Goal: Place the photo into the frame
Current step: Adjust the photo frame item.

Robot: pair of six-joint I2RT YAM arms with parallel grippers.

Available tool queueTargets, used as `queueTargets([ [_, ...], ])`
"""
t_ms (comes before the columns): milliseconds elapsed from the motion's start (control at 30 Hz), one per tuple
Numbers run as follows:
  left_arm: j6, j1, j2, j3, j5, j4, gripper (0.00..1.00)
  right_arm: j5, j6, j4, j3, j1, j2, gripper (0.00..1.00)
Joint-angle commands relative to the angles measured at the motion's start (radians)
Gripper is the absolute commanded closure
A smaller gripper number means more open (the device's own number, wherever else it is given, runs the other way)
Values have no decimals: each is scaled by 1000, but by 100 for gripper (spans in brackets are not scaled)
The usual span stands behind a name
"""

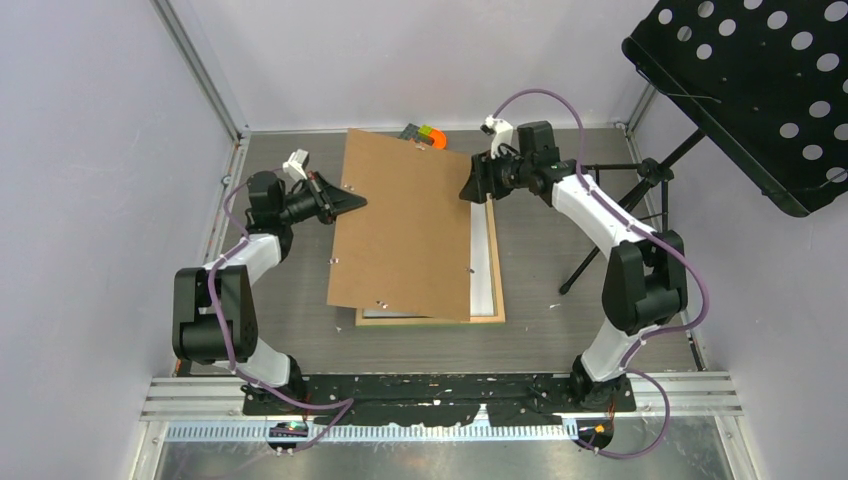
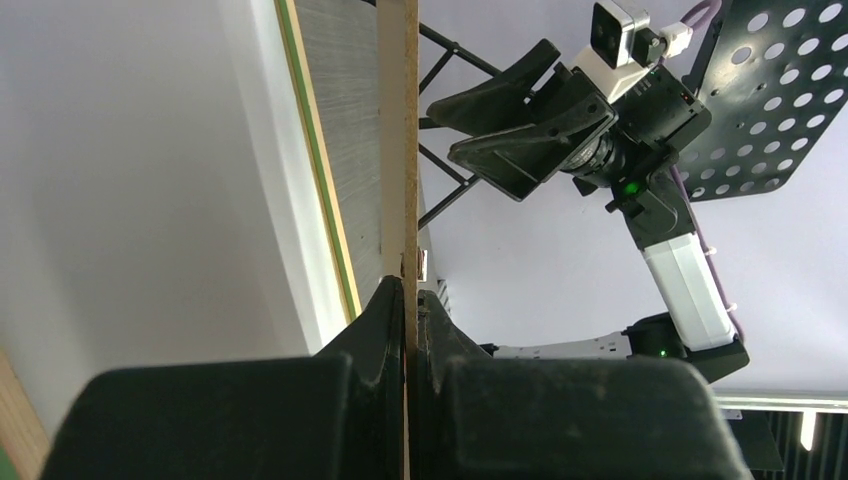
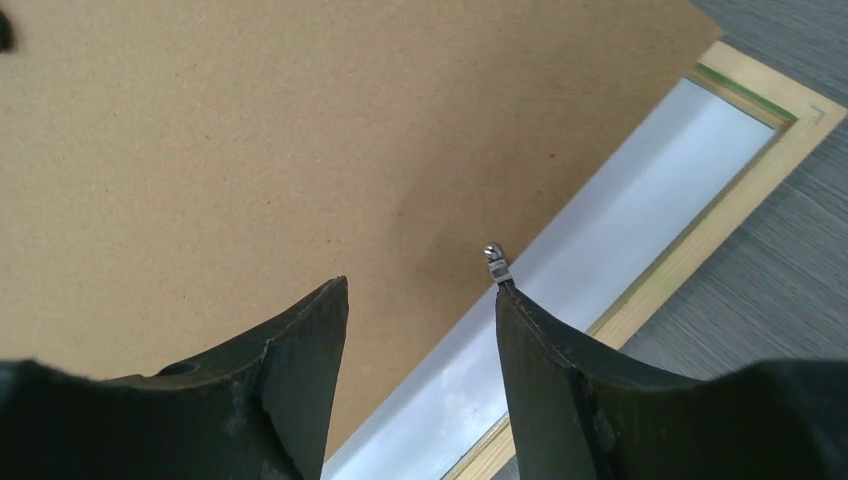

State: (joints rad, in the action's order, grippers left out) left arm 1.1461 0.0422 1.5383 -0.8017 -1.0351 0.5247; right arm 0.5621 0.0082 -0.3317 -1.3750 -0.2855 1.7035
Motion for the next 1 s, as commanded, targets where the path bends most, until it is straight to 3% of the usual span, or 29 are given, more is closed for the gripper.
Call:
queueTargets([
  [0,-11,-10,-40,-14,-5,34,100,7,-49,-25,-50,-33,19,38],
  [633,-38,-11,-56,10,-2,14,100,-50,-95,-33,-52,-57,57,40],
  [967,39,-33,-16,66,60,72,100,-74,-100,-35,-68,-49,74,40],
])
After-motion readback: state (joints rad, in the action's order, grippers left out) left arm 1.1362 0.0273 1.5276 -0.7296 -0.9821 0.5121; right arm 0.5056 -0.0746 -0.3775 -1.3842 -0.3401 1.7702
